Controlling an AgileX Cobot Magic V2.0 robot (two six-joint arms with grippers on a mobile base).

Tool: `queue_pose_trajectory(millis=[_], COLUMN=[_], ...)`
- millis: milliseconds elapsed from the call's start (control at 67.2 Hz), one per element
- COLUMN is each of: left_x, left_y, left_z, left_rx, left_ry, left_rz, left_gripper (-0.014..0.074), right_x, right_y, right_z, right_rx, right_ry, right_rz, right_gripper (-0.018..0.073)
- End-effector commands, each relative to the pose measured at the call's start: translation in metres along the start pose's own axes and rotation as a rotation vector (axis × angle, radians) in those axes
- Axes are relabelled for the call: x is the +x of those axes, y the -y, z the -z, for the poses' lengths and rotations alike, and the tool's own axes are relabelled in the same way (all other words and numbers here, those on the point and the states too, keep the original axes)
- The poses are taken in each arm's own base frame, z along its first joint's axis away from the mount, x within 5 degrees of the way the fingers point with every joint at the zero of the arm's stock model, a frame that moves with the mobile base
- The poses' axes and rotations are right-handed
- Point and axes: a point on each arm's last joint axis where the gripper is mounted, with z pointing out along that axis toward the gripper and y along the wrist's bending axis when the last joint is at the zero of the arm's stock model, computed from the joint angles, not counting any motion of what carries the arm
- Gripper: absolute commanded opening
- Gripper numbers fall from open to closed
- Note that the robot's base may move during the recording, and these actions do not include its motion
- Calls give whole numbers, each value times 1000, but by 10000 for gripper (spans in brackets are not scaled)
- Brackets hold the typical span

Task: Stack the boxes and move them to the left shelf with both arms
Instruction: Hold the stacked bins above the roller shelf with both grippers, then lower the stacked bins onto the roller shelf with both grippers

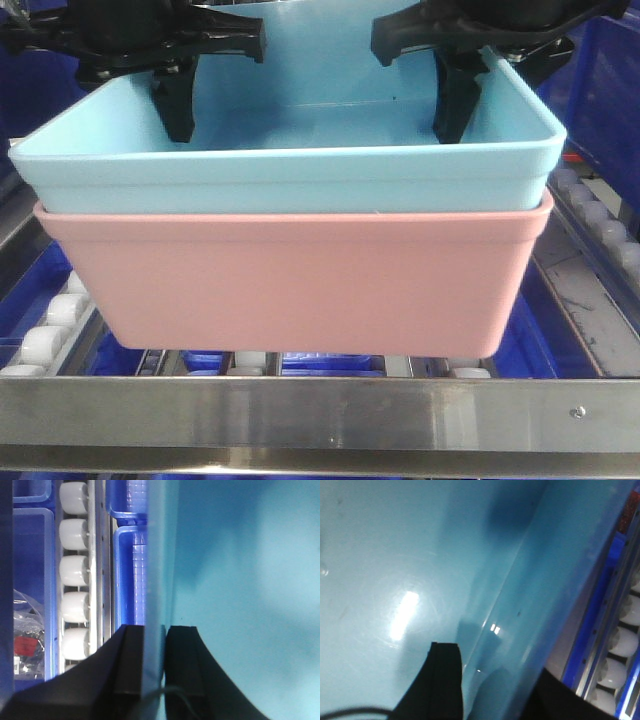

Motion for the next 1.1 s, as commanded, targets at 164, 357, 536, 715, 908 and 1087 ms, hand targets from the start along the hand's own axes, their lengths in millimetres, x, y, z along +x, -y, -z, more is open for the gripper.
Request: queue_pose_trajectory(millis=[164, 357, 536, 715, 908, 1087], left_x=[-41, -48, -53, -56, -50, -44], left_y=[-8, -24, -37, -39, -39, -41], left_z=[43, 40, 28, 4, -20, -30], left_rx=[200, 167, 131, 119, 72, 32], left_ry=[265, 278, 289, 286, 225, 163], left_rz=[138, 168, 175, 167, 142, 141], left_gripper=[-3, -3, -3, -3, -3, -3], right_x=[-39, -61, -73, -67, -62, -62], right_y=[-16, -20, -27, -31, -32, -32], right_z=[39, 31, 5, -22, -33, -33], right_rx=[-165, -156, -145, -124, -110, -110], right_ry=[330, 342, 303, 220, 172, 173], right_rz=[-34, -13, -11, -2, 2, 3], right_gripper=[55, 55, 55, 55, 55, 55])
